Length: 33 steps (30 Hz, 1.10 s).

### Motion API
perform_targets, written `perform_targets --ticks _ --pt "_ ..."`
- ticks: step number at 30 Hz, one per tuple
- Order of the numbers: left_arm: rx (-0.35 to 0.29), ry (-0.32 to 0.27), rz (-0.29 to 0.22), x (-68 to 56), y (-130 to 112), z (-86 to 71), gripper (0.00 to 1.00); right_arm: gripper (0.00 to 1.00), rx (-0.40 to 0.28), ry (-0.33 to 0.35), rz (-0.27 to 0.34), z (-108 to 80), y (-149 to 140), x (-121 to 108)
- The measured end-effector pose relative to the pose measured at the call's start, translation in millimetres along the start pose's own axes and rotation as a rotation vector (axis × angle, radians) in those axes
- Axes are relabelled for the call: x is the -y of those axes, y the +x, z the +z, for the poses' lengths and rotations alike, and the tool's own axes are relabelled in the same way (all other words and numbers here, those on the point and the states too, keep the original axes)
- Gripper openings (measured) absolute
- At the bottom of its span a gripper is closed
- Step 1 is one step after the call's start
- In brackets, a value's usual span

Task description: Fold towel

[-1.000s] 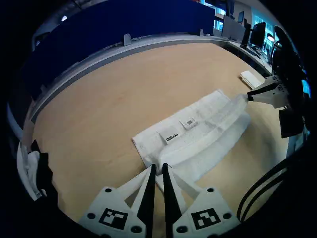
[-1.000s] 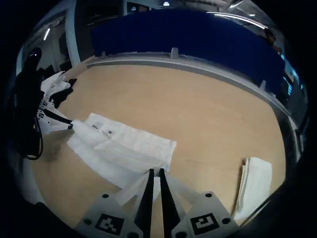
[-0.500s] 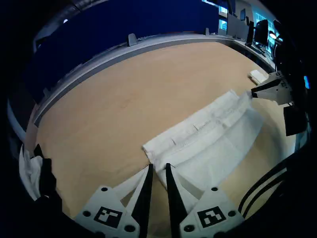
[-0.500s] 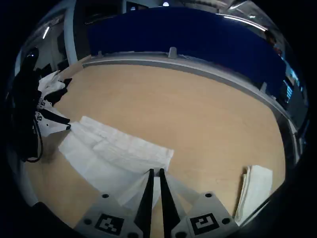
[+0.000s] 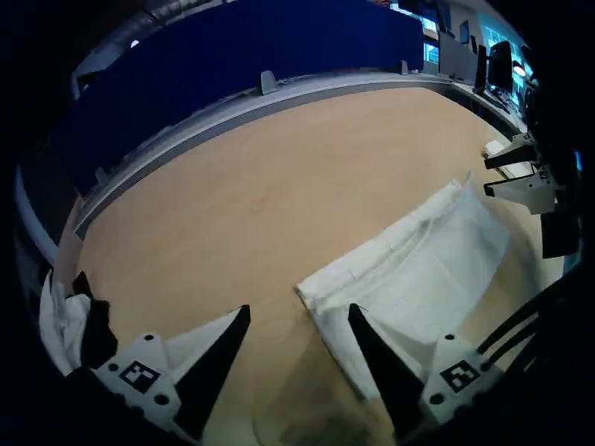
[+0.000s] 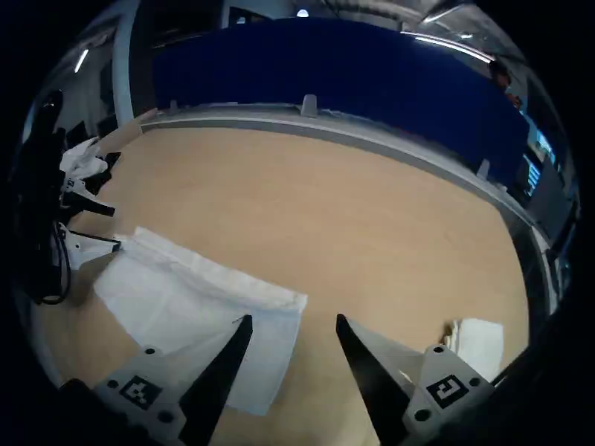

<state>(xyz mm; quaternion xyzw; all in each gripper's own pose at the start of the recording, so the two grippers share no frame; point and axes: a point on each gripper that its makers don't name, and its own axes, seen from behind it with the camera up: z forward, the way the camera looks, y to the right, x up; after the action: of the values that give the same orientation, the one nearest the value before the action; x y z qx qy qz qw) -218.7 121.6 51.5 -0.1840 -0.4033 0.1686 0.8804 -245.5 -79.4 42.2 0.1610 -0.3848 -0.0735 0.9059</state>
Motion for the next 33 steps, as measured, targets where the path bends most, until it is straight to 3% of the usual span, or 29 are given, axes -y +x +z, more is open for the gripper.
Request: perform_targets --ticks 2,9,18,33 --pt "-0.005 0.017 -0.004 5.1 0.0 -0.5 0.98 0.95 -0.002 -0.005 0.001 -0.3 0.6 -1.2" --pt "-0.016 0.027 -0.027 9.7 2.2 -2.7 0.98 0.95 -0.011 -0.013 -0.003 -2.5 3.7 -3.1" --pt "-0.019 0.024 -0.035 4.6 -2.1 -11.6 0.98 0.95 -0.006 -0.001 -0.018 -10.6 -2.1 0.4" --pt "-0.013 0.025 -0.121 -9.6 -38.6 -44.8 0.98 0.95 0.000 0.000 0.011 -40.6 -28.1 7.2"
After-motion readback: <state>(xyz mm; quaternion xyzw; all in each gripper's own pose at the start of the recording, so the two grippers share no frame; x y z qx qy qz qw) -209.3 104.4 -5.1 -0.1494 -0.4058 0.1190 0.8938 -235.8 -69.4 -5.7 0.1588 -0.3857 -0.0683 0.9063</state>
